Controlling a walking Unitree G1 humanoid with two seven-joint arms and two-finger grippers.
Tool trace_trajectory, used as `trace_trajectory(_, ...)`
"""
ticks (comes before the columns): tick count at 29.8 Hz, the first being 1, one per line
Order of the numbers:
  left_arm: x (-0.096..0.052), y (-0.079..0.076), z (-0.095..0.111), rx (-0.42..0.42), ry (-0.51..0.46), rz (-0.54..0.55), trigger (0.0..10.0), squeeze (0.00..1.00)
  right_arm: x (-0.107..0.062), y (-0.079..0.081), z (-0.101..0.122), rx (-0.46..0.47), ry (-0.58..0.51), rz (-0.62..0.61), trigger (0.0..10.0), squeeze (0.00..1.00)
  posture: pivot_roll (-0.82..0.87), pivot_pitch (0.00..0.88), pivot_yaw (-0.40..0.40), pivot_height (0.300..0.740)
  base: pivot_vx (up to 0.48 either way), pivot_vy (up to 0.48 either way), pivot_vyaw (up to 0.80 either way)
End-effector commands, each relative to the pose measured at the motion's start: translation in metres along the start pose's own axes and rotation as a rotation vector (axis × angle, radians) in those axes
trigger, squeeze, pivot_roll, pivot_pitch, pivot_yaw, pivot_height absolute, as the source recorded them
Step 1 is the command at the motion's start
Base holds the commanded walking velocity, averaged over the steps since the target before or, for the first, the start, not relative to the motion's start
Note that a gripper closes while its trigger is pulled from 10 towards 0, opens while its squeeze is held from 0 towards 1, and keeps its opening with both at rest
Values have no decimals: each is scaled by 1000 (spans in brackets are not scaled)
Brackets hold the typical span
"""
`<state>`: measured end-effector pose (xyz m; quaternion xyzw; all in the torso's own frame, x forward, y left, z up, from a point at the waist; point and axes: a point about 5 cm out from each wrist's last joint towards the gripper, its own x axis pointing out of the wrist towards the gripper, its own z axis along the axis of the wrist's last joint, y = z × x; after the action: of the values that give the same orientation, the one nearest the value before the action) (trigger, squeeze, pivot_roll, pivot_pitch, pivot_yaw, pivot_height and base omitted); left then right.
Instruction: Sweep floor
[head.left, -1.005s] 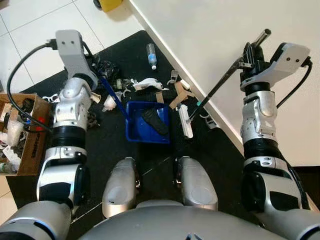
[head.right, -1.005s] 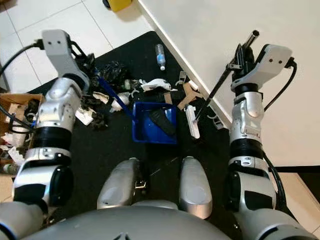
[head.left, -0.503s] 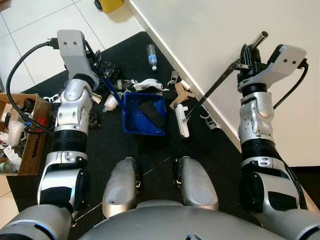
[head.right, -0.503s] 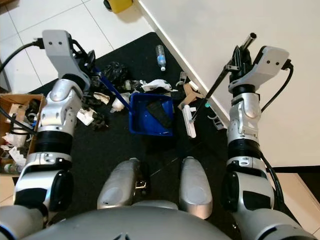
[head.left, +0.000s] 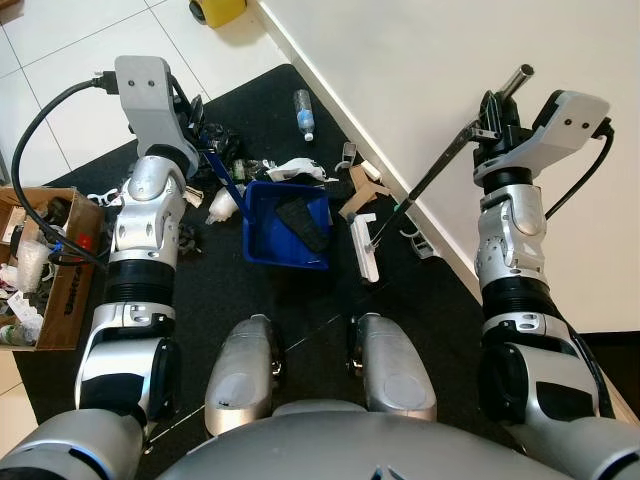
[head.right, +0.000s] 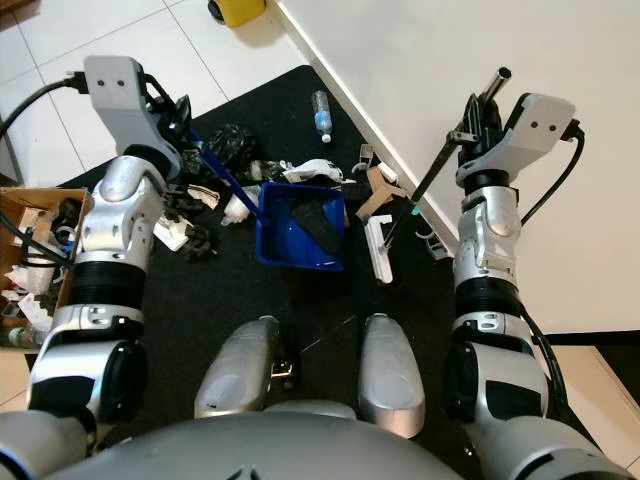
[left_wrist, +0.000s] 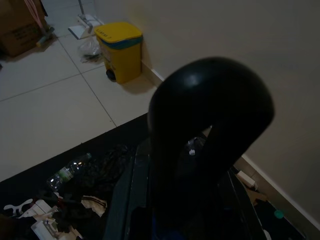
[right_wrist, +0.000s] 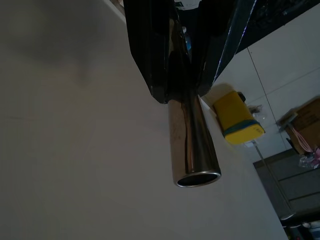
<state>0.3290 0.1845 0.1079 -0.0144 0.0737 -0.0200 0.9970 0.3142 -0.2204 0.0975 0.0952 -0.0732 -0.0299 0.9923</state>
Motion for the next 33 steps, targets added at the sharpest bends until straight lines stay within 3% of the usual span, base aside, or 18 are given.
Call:
trace_trajectory(1,1,-2,14,-12,-77,-5,10000,0,3,4,4,-3,-29,10,10000,0,58,22,24,740,-300,379,788)
trace_trajectory(19,0,0,12,-10,-73,10,10000,0,3,1,3,-8,-23,3,10000,0,57,27,23,740,-289,386,764)
trace_trajectory(29,1,1,12,-9,-68,18,10000,0,2,-1,3,-3,-23,-11,10000,0,57,28,24,740,-25,345,0)
trace_trajectory(33,1,2,11,-10,-62,27,10000,0,2,-1,3,3,-23,-11,10000,0,56,30,24,740,0,0,0)
